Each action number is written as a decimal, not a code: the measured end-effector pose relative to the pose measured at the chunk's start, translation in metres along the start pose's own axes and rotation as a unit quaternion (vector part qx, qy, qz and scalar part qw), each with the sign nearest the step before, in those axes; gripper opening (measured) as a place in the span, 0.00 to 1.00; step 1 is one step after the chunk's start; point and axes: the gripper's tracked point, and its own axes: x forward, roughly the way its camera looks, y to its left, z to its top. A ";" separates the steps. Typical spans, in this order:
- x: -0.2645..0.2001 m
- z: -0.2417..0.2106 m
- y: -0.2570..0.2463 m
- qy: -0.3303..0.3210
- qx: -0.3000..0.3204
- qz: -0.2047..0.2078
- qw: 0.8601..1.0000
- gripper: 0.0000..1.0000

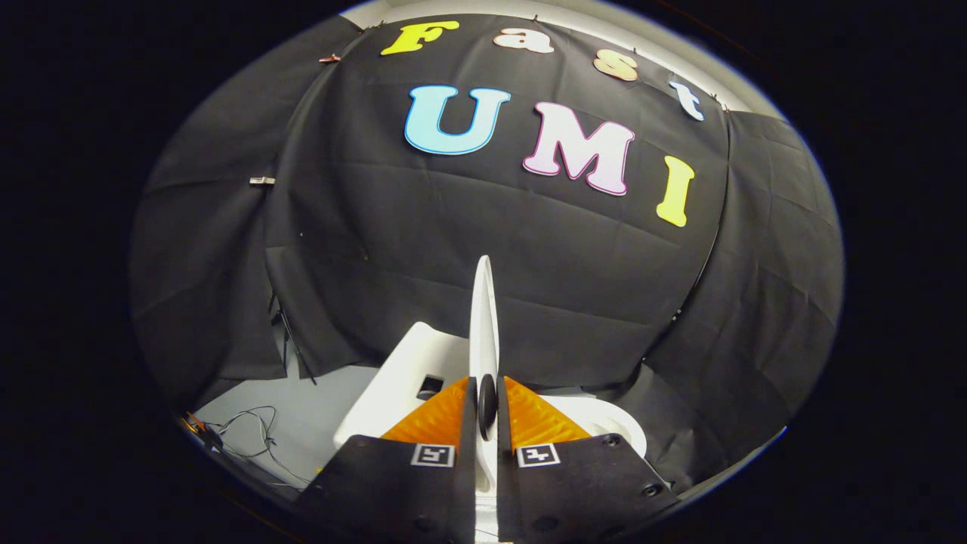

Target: Open the toilet lid.

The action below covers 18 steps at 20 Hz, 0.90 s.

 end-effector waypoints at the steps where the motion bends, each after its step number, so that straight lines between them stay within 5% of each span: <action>1: -0.003 0.002 0.001 -0.001 -0.001 -0.001 1.000 0.22; 4: 0.001 -0.002 -0.002 -0.005 -0.002 -0.003 1.000 0.39; 9: -0.008 -0.006 0.008 -0.001 0.010 0.035 0.999 1.00; 18: -0.032 0.019 -0.025 -0.035 0.025 0.036 0.998 0.99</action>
